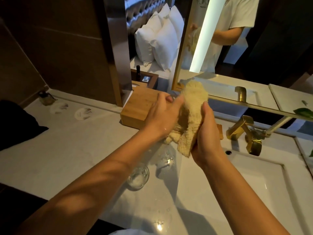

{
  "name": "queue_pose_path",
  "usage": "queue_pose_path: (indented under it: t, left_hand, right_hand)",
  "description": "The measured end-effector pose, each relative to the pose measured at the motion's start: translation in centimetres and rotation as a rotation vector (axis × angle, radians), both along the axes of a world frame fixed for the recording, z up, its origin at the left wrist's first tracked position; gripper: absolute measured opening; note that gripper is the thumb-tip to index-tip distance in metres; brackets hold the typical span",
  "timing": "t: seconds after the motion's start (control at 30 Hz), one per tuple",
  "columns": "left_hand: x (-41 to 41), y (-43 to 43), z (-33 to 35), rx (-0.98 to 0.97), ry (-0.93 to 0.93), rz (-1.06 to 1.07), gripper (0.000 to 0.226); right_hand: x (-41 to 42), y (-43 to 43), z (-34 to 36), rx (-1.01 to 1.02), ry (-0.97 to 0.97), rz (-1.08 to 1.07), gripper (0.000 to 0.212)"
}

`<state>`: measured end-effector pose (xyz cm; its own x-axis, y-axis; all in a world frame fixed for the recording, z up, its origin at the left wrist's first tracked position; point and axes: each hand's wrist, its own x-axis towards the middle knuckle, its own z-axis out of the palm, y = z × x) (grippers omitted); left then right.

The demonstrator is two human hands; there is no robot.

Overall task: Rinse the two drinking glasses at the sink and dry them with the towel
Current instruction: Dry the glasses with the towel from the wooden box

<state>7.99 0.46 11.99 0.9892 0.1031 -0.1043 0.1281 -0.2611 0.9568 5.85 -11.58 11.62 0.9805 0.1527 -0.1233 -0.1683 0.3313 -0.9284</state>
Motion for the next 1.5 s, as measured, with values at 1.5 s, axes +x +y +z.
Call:
queue_pose_path:
  t: [1.5]
  left_hand:
    - [-2.6, -1.4, -1.8, -0.728, -0.261, 0.370, 0.029]
  right_hand:
    - [1.3, 2.6, -1.4, -0.380, -0.360, -0.283, 0.009]
